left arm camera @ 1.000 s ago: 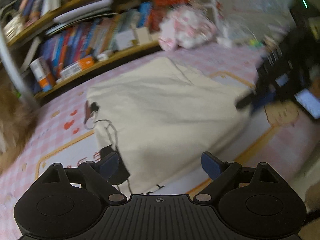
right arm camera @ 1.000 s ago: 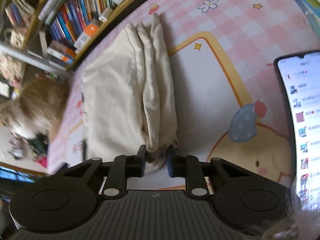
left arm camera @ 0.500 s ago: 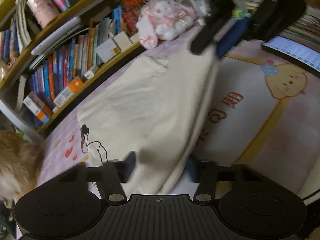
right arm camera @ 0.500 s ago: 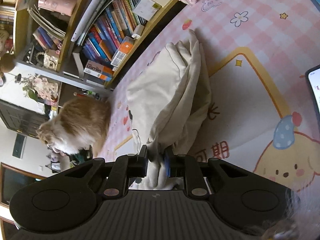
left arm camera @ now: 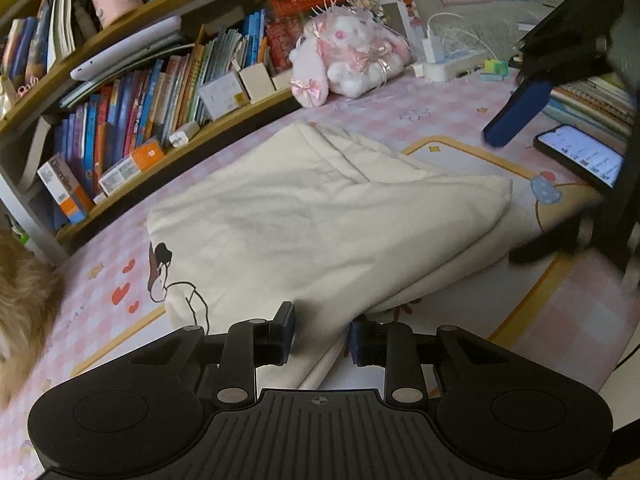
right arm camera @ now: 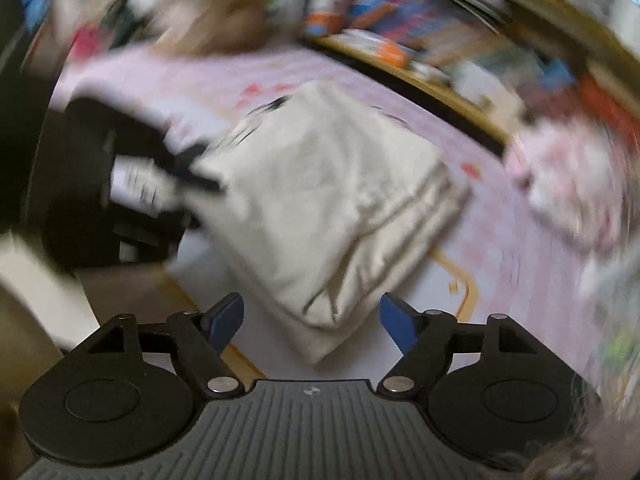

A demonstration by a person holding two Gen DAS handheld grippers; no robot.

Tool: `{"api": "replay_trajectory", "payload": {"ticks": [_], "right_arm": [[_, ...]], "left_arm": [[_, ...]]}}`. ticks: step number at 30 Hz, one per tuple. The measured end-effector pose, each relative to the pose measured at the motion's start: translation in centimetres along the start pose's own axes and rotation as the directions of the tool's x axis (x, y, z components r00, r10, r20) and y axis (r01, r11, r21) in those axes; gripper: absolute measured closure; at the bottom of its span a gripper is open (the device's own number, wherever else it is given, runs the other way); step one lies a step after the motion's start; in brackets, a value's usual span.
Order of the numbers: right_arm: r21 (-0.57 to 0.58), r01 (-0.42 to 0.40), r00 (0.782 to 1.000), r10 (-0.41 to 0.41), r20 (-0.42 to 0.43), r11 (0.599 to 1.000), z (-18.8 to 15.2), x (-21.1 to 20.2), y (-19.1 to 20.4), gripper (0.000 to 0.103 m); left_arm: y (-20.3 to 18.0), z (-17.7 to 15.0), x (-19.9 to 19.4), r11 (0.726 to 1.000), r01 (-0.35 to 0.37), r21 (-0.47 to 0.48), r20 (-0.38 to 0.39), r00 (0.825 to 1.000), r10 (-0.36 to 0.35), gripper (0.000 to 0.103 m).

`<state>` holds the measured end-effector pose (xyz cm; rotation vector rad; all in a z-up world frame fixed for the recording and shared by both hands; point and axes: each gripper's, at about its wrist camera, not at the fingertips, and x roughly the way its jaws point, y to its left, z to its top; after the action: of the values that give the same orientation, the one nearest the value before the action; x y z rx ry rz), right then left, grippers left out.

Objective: Fold clothes
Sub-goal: 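Grasp the shirt stack end with the right gripper while the left gripper grasps beside it, then lift the held shirt end with both grippers and fold it over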

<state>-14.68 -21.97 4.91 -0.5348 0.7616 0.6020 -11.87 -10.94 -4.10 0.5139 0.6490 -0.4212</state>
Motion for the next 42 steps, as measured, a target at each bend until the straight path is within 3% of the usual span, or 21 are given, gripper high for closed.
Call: {"api": "replay_trajectory", "payload": {"ticks": [5, 8, 10, 12, 16, 25, 29, 33, 36, 40, 42], "right_arm": [[-0.282, 0.089, 0.996, -0.093, -0.001, 0.955, -0.5, 3.0, 3.0, 0.030], [-0.382, 0.133, 0.989, -0.146, -0.004, 0.915, -0.7, 4.4, 3.6, 0.038], [-0.390, 0.125, 0.989, -0.147, -0.028, 0.912, -0.6, 5.0, 3.3, 0.057], [-0.376, 0.102, 0.989, -0.133, -0.059, 0.921, -0.4, 5.5, 2.8, 0.070], [-0.350, 0.096, 0.990, -0.125, -0.059, 0.932, -0.3, 5.3, 2.3, 0.082], [-0.323, 0.105, 0.991, -0.126, -0.046, 0.941, -0.3, 4.6, 2.1, 0.084], [-0.324, 0.101, 0.991, -0.125, -0.053, 0.941, -0.4, 4.9, 2.1, 0.084], [-0.322, 0.102, 0.991, -0.125, -0.054, 0.941, -0.5, 5.0, 2.2, 0.083], [-0.319, 0.103, 0.991, -0.126, -0.053, 0.942, -0.6, 5.0, 2.2, 0.083], [-0.314, 0.103, 0.991, -0.126, -0.052, 0.944, -0.6, 5.0, 2.2, 0.083], [-0.311, 0.102, 0.991, -0.124, -0.051, 0.945, -0.6, 4.9, 2.2, 0.083]], "left_arm": [[0.2, 0.1, -0.1, 1.000, 0.006, -0.009, 0.004, 1.000, -0.006, 0.073], [0.3, -0.3, -0.1, 1.000, 0.008, -0.006, 0.003, 1.000, -0.008, 0.072], [0.2, -0.6, -0.1, 1.000, 0.005, 0.012, 0.005, 1.000, -0.005, 0.072], [0.0, -1.0, -0.1, 0.999, -0.007, 0.047, 0.004, 1.000, 0.007, 0.072], [-0.1, -1.9, -0.2, 0.993, -0.042, 0.109, -0.001, 0.999, 0.042, 0.072], [0.6, -3.7, 0.0, 0.977, -0.120, 0.179, -0.005, 0.992, 0.122, 0.070], [-0.1, -4.1, 0.0, 0.957, -0.170, 0.234, 0.028, 0.985, 0.168, 0.063], [-0.5, -4.5, 0.0, 0.932, -0.219, 0.287, 0.058, 0.976, 0.211, 0.047], [-0.3, -4.5, 0.0, 0.927, -0.225, 0.300, 0.063, 0.974, 0.216, 0.045], [-0.3, -4.5, -0.1, 0.930, -0.208, 0.304, 0.060, 0.978, 0.199, 0.051], [-0.3, -4.4, -0.3, 0.936, -0.183, 0.302, 0.051, 0.983, 0.175, 0.072]]}}
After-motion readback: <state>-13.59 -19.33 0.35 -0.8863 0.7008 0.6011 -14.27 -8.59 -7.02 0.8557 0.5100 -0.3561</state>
